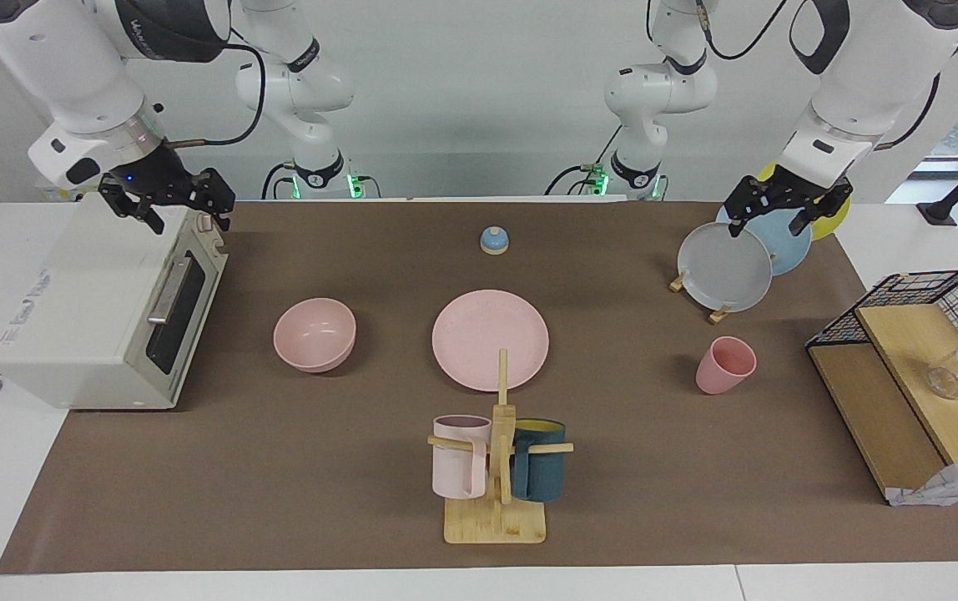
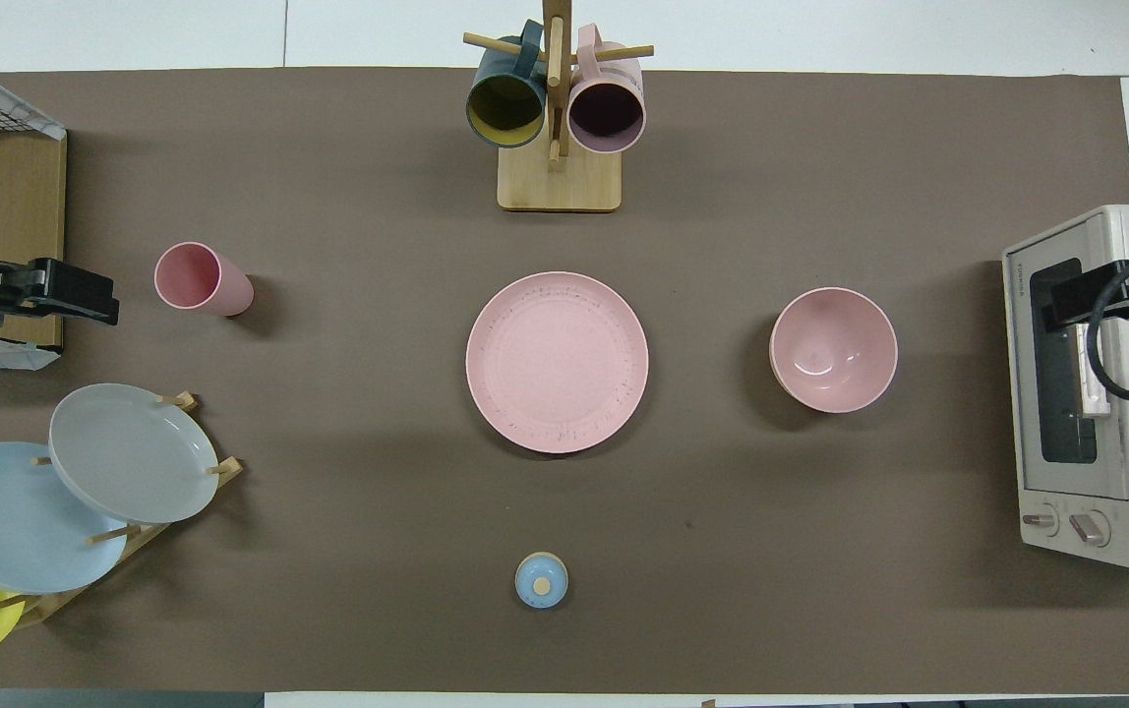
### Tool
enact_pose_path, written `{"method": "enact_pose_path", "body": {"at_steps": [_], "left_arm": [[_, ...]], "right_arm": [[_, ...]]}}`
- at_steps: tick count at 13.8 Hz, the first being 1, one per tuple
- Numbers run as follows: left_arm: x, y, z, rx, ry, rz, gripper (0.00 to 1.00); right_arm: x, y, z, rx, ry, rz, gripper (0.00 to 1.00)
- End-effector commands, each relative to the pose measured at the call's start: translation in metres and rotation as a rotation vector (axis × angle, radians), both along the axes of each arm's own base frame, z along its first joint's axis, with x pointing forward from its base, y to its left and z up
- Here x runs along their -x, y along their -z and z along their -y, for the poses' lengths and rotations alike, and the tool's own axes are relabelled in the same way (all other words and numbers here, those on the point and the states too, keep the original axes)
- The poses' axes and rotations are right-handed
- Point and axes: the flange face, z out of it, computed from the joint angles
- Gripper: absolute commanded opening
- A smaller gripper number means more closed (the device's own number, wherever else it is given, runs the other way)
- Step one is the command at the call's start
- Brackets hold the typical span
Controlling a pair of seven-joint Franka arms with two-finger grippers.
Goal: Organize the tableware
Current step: 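Reach the right gripper toward the pink bowl beside the toaster oven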
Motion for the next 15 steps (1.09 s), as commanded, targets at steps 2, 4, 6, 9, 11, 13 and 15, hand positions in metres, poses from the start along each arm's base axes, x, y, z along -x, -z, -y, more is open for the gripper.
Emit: {"method": "enact_pose_path", "body": {"at_steps": [2, 4, 6, 9, 11, 13, 15], "left_arm": [[0.007, -0.003, -0.003, -0.020, -0.008, -0.002, 1.00], [0.007, -0.003, -0.003, -0.020, -0.008, -0.002, 1.00], [0.007, -0.003, -0.003, -0.021, -0.008, -0.002, 1.00], [0.007, -0.003, -0.003, -0.020, -0.008, -0.002, 1.00], [0.007, -0.003, -0.003, -0.020, -0.008, -0.002, 1.00], [0.007, -0.003, -0.003, -0.020, -0.008, -0.002, 1.00], [0.007, -0.003, -0.003, -0.020, -0.008, -0.002, 1.00]], "right_arm": [[0.000, -0.001, -0.001, 0.018, 0.009, 0.012, 1.00], [0.000, 0.002, -0.022, 0.012, -0.032, 0.014, 1.00], [-0.006, 0.006, -0.053, -0.012, -0.061, 0.070, 1.00], [-0.023, 0.075, -0.138, -0.025, -0.029, 0.136, 1.00], [-0.037, 0.138, -0.164, -0.041, -0.031, 0.155, 1.00], [-0.039, 0.199, -0.180, -0.045, -0.047, 0.164, 1.00], [-0.021, 0.246, -0.192, -0.048, -0.052, 0.159, 1.00]]}}
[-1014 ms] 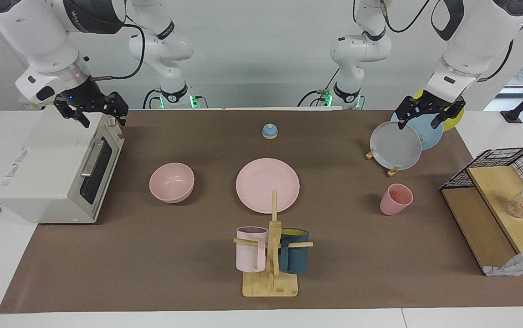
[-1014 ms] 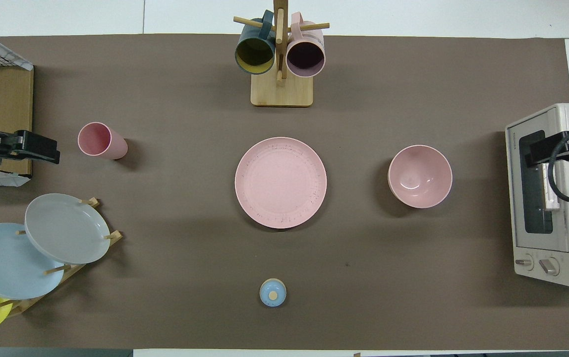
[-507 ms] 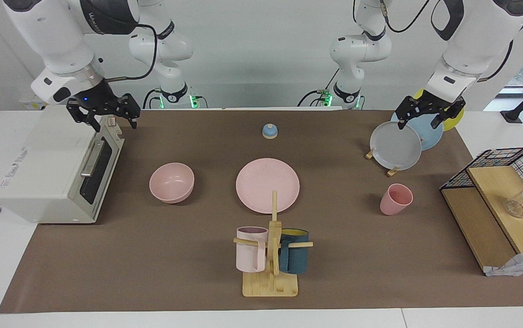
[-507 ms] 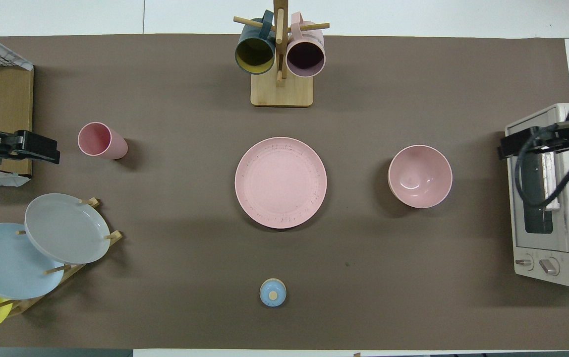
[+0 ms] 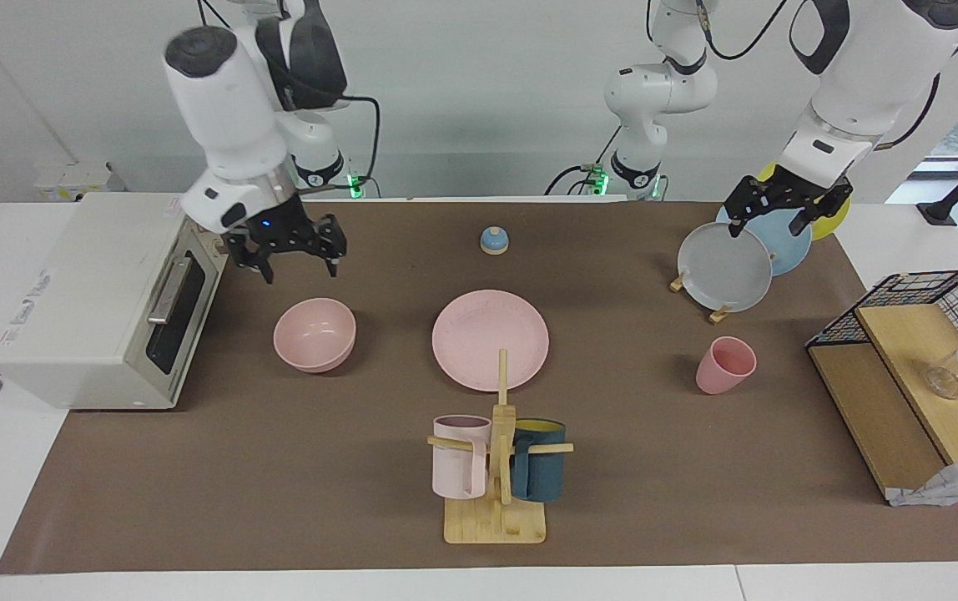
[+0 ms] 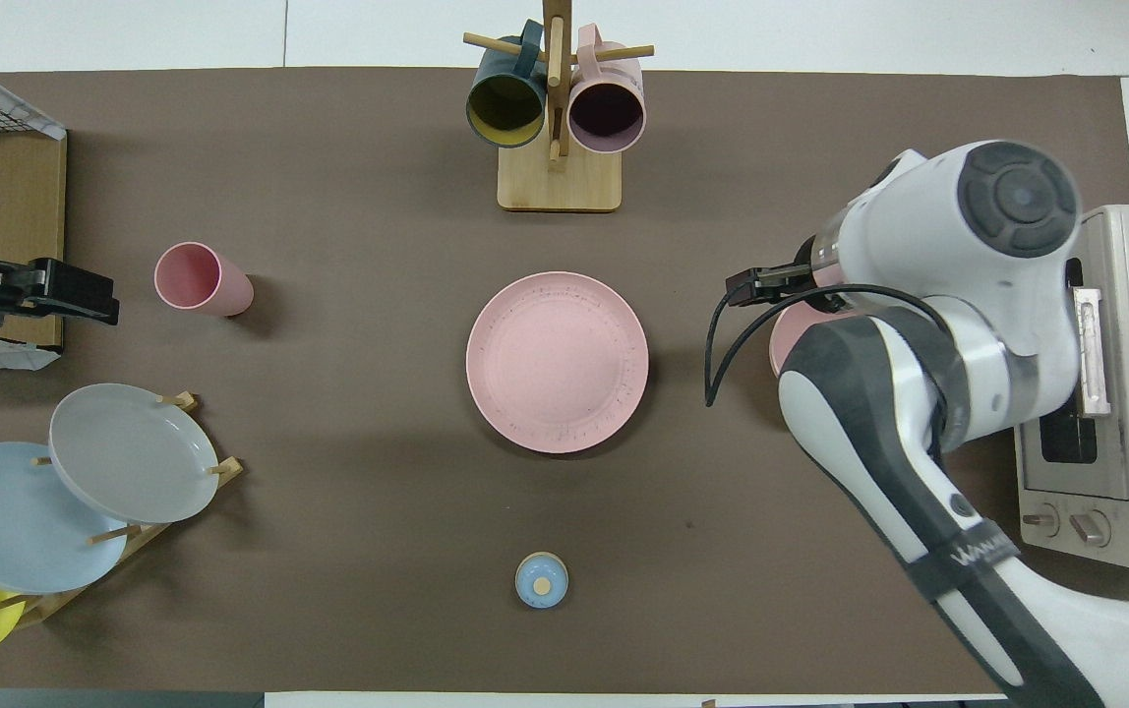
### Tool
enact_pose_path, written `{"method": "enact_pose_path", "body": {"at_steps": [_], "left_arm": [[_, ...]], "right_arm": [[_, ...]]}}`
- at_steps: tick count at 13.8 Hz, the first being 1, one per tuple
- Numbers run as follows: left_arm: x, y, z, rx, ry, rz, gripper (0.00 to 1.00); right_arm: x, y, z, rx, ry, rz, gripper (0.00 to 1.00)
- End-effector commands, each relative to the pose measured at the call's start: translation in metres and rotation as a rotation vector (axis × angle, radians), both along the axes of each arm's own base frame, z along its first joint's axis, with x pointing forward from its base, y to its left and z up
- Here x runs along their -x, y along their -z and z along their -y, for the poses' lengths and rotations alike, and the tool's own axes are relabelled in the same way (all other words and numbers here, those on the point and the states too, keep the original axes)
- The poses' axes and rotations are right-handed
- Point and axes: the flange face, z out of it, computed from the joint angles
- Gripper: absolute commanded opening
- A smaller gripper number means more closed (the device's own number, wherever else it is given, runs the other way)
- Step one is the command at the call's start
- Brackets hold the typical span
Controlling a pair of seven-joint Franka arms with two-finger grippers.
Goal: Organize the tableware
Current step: 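Reach the right gripper toward the pink bowl beside the toaster oven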
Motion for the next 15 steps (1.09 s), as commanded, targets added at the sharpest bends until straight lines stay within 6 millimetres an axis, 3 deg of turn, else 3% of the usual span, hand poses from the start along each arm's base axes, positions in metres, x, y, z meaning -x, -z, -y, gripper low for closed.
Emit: {"method": "enact_pose_path", "body": {"at_steps": [1, 6, 8, 10, 13, 15], "left_arm": [[0.007, -0.004, -0.003, -0.021, -0.010, -0.005, 1.00], [0.008, -0.001, 0.002, -0.021, -0.003, 0.003, 1.00], [0.003, 0.010, 0.003, -0.017, -0.007, 0.034, 1.00], [-0.004, 0.021, 0.004, -0.011, -0.026, 0.047, 1.00], [-0.004, 0.022, 0.004, -0.007, -0.030, 0.040, 1.00], [-0.004, 0.022, 0.004, -0.007, -0.030, 0.040, 1.00]], "right_arm": [[0.025, 0.047, -0.004, 0.009, 0.005, 0.010, 1.00], [0.033, 0.062, 0.004, 0.021, 0.006, -0.020, 1.00], [0.032, 0.063, 0.006, 0.022, 0.000, -0.021, 1.00], [0.033, 0.066, 0.007, 0.042, -0.020, -0.022, 0.65], [0.039, 0.075, 0.009, 0.090, -0.054, -0.055, 0.00], [0.038, 0.071, 0.007, 0.148, -0.099, -0.068, 0.00]]}}
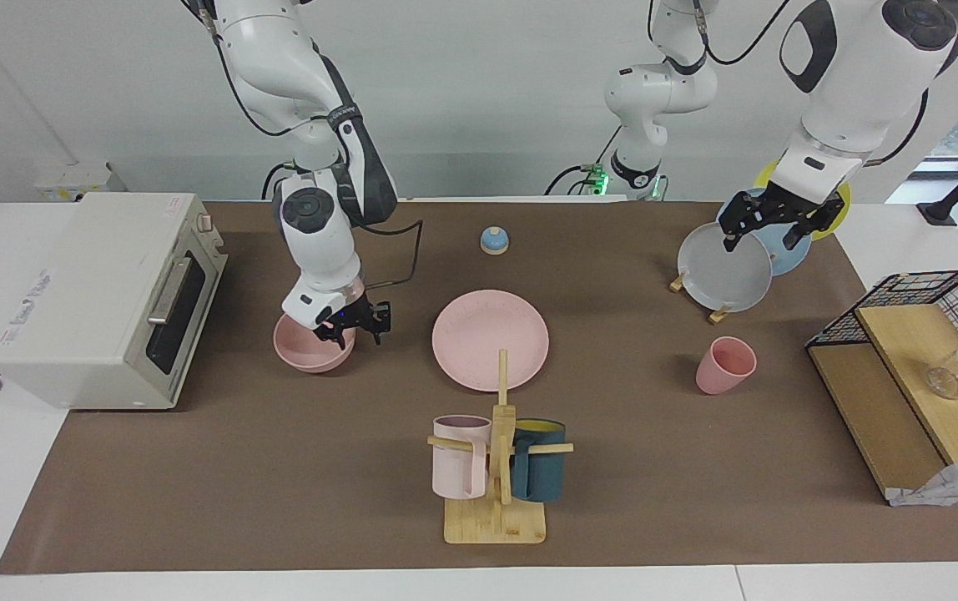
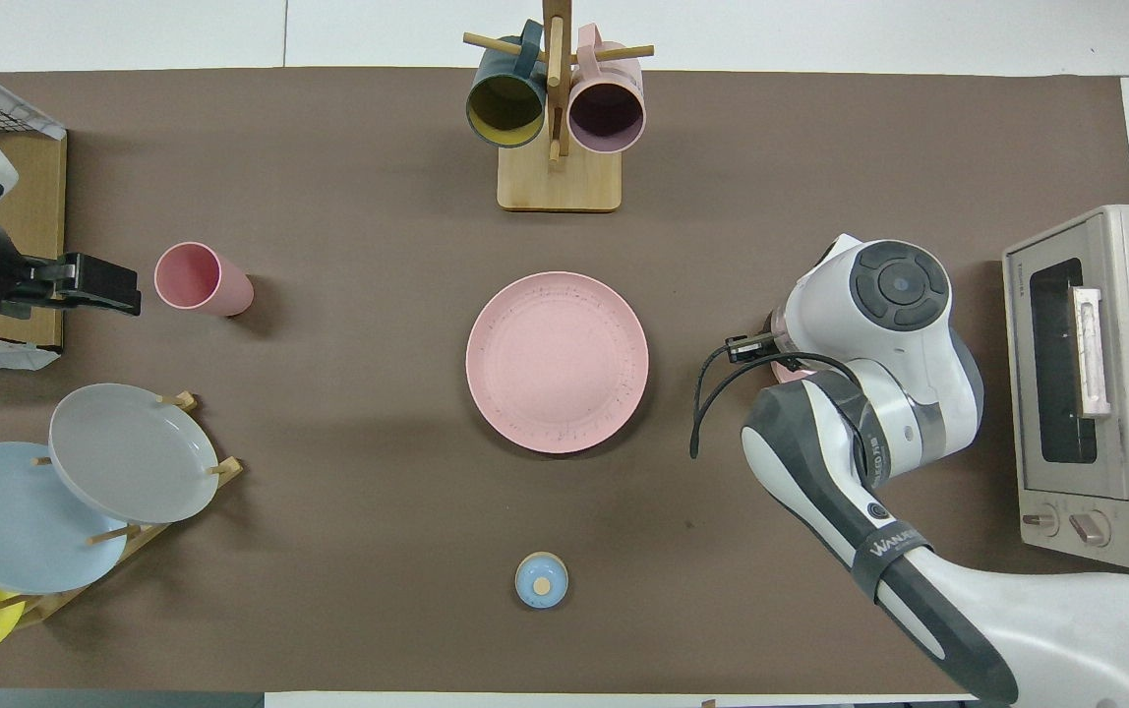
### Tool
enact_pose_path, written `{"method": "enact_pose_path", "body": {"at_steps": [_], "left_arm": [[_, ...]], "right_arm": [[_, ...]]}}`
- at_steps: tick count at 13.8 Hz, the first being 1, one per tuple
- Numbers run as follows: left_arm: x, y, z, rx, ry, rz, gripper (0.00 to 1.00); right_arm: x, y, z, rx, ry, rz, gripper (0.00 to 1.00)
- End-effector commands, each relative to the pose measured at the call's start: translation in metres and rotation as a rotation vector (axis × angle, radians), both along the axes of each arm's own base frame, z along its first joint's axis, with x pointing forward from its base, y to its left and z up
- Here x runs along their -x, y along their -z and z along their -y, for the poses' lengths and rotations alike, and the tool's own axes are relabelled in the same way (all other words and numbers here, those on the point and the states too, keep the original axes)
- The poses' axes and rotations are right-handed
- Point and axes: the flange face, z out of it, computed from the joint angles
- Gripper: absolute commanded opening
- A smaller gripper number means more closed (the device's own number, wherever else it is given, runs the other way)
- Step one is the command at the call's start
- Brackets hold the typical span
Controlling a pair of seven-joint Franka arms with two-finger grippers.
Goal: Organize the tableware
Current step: 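Grasp the pink bowl with the right gripper and lift it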
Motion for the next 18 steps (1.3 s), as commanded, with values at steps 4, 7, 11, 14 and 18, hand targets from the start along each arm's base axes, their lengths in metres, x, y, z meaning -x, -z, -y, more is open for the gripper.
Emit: {"method": "enact_pose_path", "body": {"at_steps": [4, 7, 11, 14, 18], "left_arm": [[0.003, -0.001, 0.001, 0.000, -0.015, 0.012, 1.00], [0.002, -0.001, 0.001, 0.009, -0.018, 0.015, 1.00], [-0.019, 0.016, -0.002, 0.037, -0.034, 0.027, 1.00], [-0.065, 0.076, -0.005, 0.049, -0.046, 0.011, 1.00], [-0.108, 0.154, -0.004, 0.059, -0.052, 0.022, 1.00]], "right_arm": [[-0.014, -0.045, -0.031, 0.061, -0.045, -0.035, 0.00], [-0.031, -0.088, -0.080, 0.057, -0.004, -0.038, 0.00], [-0.013, -0.107, -0.245, 0.046, 0.097, -0.019, 0.00], [-0.013, -0.089, -0.312, -0.008, 0.147, 0.020, 0.00], [0.010, -0.039, -0.359, 0.018, 0.171, 0.077, 0.00]]}}
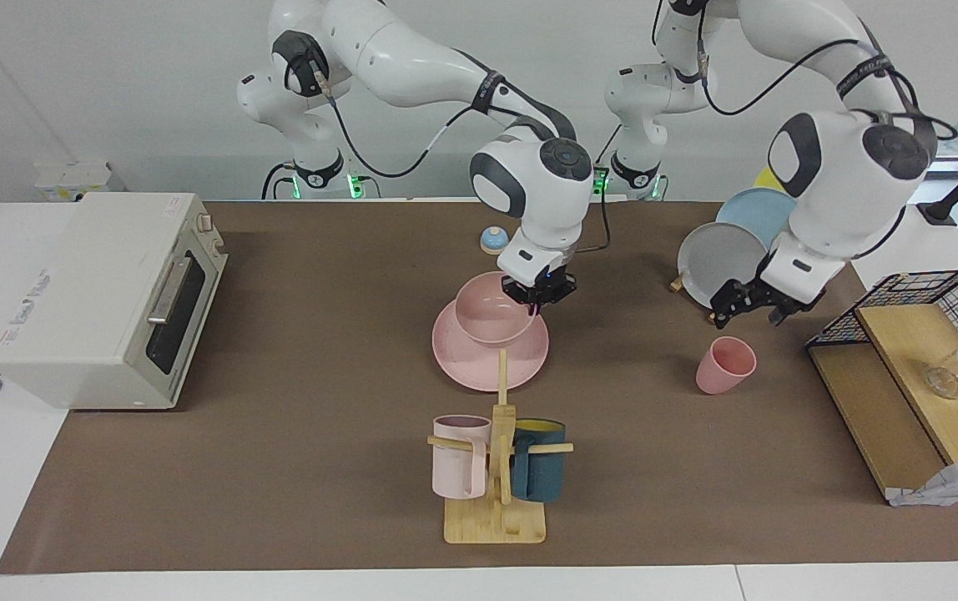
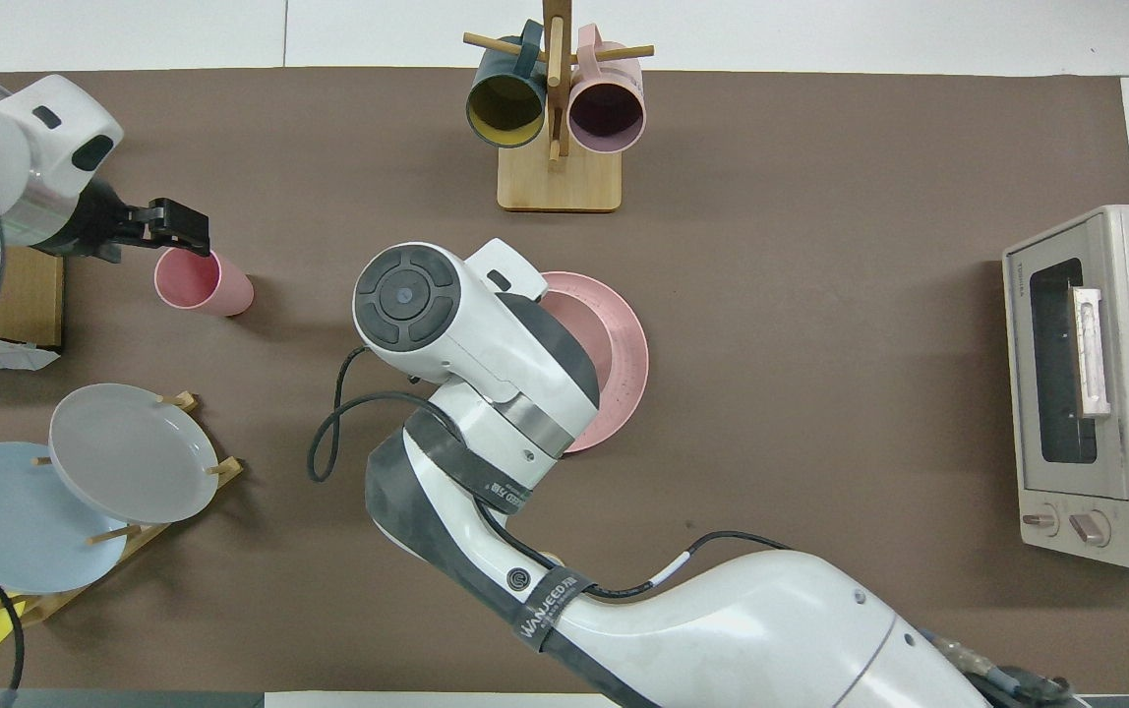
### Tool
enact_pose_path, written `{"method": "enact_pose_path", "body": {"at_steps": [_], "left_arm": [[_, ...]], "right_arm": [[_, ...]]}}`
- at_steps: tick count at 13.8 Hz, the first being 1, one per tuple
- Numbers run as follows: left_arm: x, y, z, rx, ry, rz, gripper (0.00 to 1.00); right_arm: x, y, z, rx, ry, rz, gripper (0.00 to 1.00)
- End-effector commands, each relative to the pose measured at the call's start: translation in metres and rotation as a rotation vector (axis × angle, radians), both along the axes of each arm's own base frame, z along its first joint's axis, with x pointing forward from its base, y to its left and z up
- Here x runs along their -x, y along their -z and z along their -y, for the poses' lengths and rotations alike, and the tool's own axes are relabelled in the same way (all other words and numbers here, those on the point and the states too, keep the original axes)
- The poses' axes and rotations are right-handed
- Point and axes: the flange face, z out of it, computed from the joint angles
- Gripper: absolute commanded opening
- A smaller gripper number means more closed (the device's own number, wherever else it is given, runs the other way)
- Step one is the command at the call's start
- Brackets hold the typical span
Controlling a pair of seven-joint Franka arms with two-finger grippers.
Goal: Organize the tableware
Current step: 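Carry the bowl over the pink plate while the left gripper reaches the cup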
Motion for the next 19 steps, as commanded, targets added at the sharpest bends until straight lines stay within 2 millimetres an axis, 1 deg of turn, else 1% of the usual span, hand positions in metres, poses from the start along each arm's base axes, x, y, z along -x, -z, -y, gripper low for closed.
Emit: {"method": "enact_pose_path", "body": {"at_steps": [1, 4, 6, 9, 10, 11, 12, 13, 14, 15, 16, 17, 18, 19], "left_arm": [[-0.019, 0.023, -0.001, 0.011, -0.025, 0.008, 1.00], [-0.019, 0.045, 0.001, 0.009, -0.027, -0.014, 1.00], [-0.014, 0.059, 0.006, 0.006, -0.024, -0.042, 1.00], [-0.011, 0.064, 0.009, 0.005, -0.048, -0.052, 1.00], [-0.009, 0.068, 0.010, 0.004, -0.053, -0.054, 1.00], [-0.006, 0.074, 0.011, 0.003, -0.051, -0.052, 1.00], [-0.003, 0.079, 0.011, 0.003, -0.053, -0.054, 1.00], [-0.001, 0.079, 0.011, 0.002, -0.051, -0.057, 0.97], [0.000, 0.080, 0.011, 0.000, -0.052, -0.058, 0.97], [0.001, 0.081, 0.011, 0.001, -0.052, -0.061, 0.94], [0.001, 0.082, 0.011, 0.001, -0.052, -0.063, 0.84], [0.001, 0.081, 0.010, -0.001, -0.051, -0.061, 0.63], [0.001, 0.082, 0.009, -0.011, -0.038, -0.061, 0.31], [0.003, 0.085, 0.008, -0.054, -0.010, -0.062, 0.00]], "right_arm": [[-0.002, 0.018, -0.012, 0.040, 0.009, 0.043, 0.00], [0.002, 0.022, -0.010, 0.068, 0.001, 0.039, 0.00], [0.003, 0.024, -0.006, 0.080, 0.003, 0.031, 0.00], [0.006, 0.035, -0.001, 0.106, -0.003, 0.025, 0.00], [0.007, 0.034, -0.001, 0.101, -0.003, 0.028, 0.00], [0.003, 0.033, 0.004, 0.097, 0.012, 0.019, 0.00], [-0.001, 0.031, 0.007, 0.094, 0.019, 0.017, 0.06], [-0.001, 0.030, 0.007, 0.092, 0.022, 0.014, 0.21], [-0.001, 0.029, 0.008, 0.099, 0.024, 0.007, 0.50], [-0.001, 0.023, 0.009, 0.104, 0.023, 0.009, 0.91], [-0.007, -0.004, 0.017, 0.087, 0.038, 0.036, 1.00], [-0.024, -0.031, 0.043, 0.067, 0.082, 0.054, 1.00], [-0.037, -0.059, 0.072, 0.052, 0.090, 0.049, 1.00], [-0.043, -0.087, 0.100, 0.032, 0.055, 0.026, 1.00]]}}
